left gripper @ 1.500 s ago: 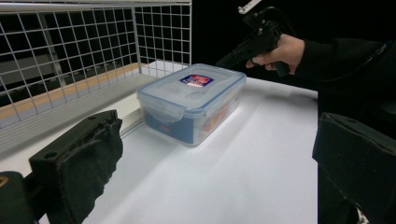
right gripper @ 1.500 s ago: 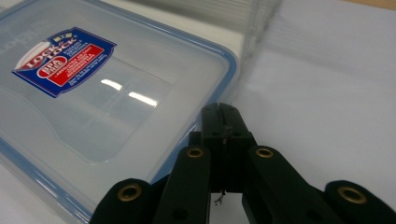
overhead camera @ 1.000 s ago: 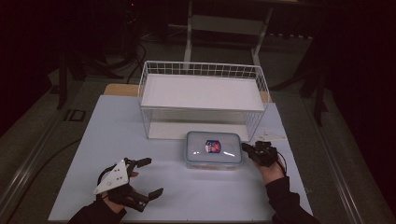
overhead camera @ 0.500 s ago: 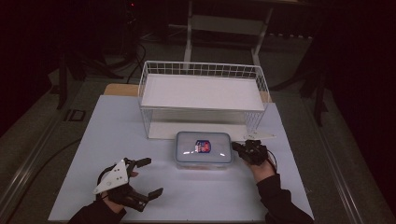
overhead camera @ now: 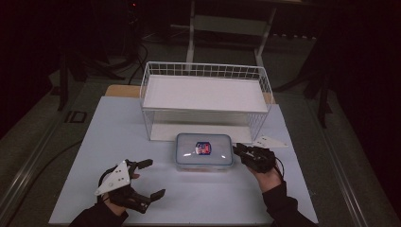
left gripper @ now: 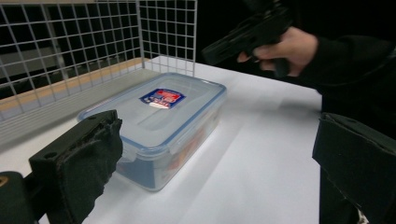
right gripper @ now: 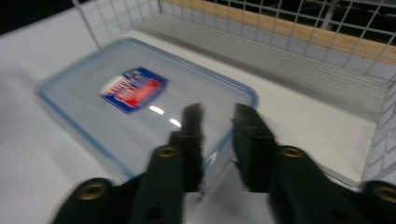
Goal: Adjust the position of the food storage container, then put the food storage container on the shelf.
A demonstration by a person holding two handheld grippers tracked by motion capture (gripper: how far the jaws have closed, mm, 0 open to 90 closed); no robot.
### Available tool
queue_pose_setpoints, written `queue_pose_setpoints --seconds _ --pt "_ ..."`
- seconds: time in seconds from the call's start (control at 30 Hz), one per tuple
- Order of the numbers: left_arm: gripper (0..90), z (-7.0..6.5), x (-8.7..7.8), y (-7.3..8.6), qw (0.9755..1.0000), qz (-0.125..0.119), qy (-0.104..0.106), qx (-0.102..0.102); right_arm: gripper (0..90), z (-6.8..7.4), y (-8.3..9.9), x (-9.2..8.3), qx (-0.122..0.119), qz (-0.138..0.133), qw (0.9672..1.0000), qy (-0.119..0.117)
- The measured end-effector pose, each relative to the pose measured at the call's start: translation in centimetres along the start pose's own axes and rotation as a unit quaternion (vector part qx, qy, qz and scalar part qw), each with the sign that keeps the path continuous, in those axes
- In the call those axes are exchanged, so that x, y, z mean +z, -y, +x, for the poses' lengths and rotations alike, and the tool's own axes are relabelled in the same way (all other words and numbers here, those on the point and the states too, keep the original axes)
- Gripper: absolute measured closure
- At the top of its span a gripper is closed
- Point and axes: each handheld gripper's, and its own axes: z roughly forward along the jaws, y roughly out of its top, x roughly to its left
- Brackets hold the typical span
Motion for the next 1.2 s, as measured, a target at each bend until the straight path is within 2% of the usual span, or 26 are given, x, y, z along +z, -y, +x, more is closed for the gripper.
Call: queue_pose_setpoints --seconds 0.03,0.1,0.13,0.17,0.2,0.23,0.27,0.3,0.33,0.43,0.5,0.57,0.6,0.67,0.73,0.77,0.83,0.87,0.9,0.93,0.97,1.0,1.03,1.07,1.13,1.2 --pt "1.4 0.0 0.1 -0.3 1.0000 0.004 -0.008 0.000 64.0 0.1 -0.1 -0.4 0.005 -0.005 1.0000 -0.005" --pt "1.3 0.0 0.1 -0.3 1.0000 0.004 -0.008 0.000 64.0 0.3 -0.1 -0.8 0.005 -0.011 0.9999 -0.005" --pt "1.3 0.1 0.2 -0.9 0.9999 0.005 -0.011 -0.004 59.4 0.3 -0.1 -0.8 0.005 -0.011 0.9999 -0.005" --pt "1.4 0.1 0.3 -1.8 0.9997 0.011 -0.019 -0.005 36.9 1.1 -0.4 -2.2 -0.005 -0.037 0.9991 -0.021" --pt "1.4 0.1 0.3 -1.8 0.9997 0.011 -0.019 -0.005 36.9 1.1 -0.4 -2.2 -0.005 -0.037 0.9991 -0.021" --pt "1.4 0.1 0.3 -1.8 0.9997 0.011 -0.019 -0.005 36.9 1.2 -0.5 -2.6 -0.003 -0.048 0.9982 -0.034" --pt "1.3 0.0 0.6 -3.4 0.9994 0.021 -0.022 0.014 18.7 1.6 -0.7 -3.3 -0.011 -0.060 0.9970 -0.049" --pt "1.4 0.0 0.6 -3.4 0.9994 0.021 -0.022 0.014 18.7 1.6 -0.7 -3.3 -0.011 -0.060 0.9970 -0.049" --pt "1.4 0.1 1.0 -4.6 0.9991 0.031 -0.015 0.024 13.9 1.8 -1.0 -3.8 -0.011 -0.070 0.9956 -0.062" --pt "1.5 0.3 1.5 -5.7 0.9988 0.039 -0.008 0.029 11.6 1.9 -1.2 -4.2 -0.008 -0.077 0.9942 -0.074" --pt "1.6 0.5 2.2 -6.3 0.9985 0.049 -0.003 0.024 10.7 1.9 -1.3 -4.4 -0.016 -0.102 0.9905 -0.091" --pt "1.7 0.9 2.9 -6.6 0.9985 0.051 -0.003 0.019 10.7 1.9 -1.4 -4.5 -0.021 -0.111 0.9893 -0.093" --pt "1.7 1.0 3.3 -6.7 0.9984 0.054 -0.003 0.011 10.7 1.9 -1.4 -4.6 -0.022 -0.115 0.9891 -0.090" --pt "1.7 1.5 4.0 -7.0 0.9987 0.052 0.000 -0.002 10.7 2.1 -1.5 -4.7 -0.037 -0.120 0.9903 -0.060" --pt "1.6 2.0 4.7 -7.1 0.9986 0.046 0.001 -0.027 10.8 2.3 -1.5 -4.9 -0.051 -0.127 0.9899 -0.039" --pt "1.7 2.7 5.4 -7.0 0.9980 0.043 -0.001 -0.047 13.6 2.3 -1.6 -5.1 -0.060 -0.125 0.9900 -0.029" --pt "1.7 2.7 5.4 -7.0 0.9980 0.043 -0.001 -0.047 13.4 2.2 -1.7 -5.0 -0.059 -0.121 0.9901 -0.039" --pt "1.7 3.8 6.5 -6.7 0.9955 0.060 -0.007 -0.074 14.1 2.1 -1.6 -5.1 -0.057 -0.128 0.9896 -0.034" --pt "1.7 3.8 6.5 -6.7 0.9955 0.060 -0.007 -0.074 14.1 2.1 -1.6 -5.1 -0.057 -0.128 0.9896 -0.034" --pt "1.7 4.2 6.8 -6.6 0.9939 0.068 -0.010 -0.086 14.4 2.1 -1.6 -5.1 -0.060 -0.131 0.9892 -0.029" --pt "1.7 4.7 7.2 -6.4 0.9918 0.079 -0.012 -0.099 14.3 2.1 -1.5 -5.0 -0.060 -0.121 0.9907 -0.017" --pt "1.7 5.1 7.5 -6.1 0.9902 0.081 -0.011 -0.113 14.3 2.0 -1.5 -4.9 -0.057 -0.121 0.9909 -0.018" --pt "1.7 5.9 8.1 -5.7 0.9857 0.093 -0.009 -0.140 14.4 1.9 -1.4 -4.9 -0.052 -0.124 0.9907 -0.024" --pt "1.7 5.9 8.1 -5.7 0.9857 0.093 -0.009 -0.140 14.4 1.9 -1.4 -4.9 -0.052 -0.124 0.9907 -0.024" --pt "1.7 6.7 8.5 -5.2 0.9796 0.101 -0.006 -0.174 13.2 1.9 -1.3 -4.7 -0.051 -0.120 0.9914 -0.006" --pt "1.7 7.6 8.9 -4.7 0.9708 0.121 -0.007 -0.207 12.9 1.8 -1.3 -4.6 -0.048 -0.116 0.9921 -0.003"
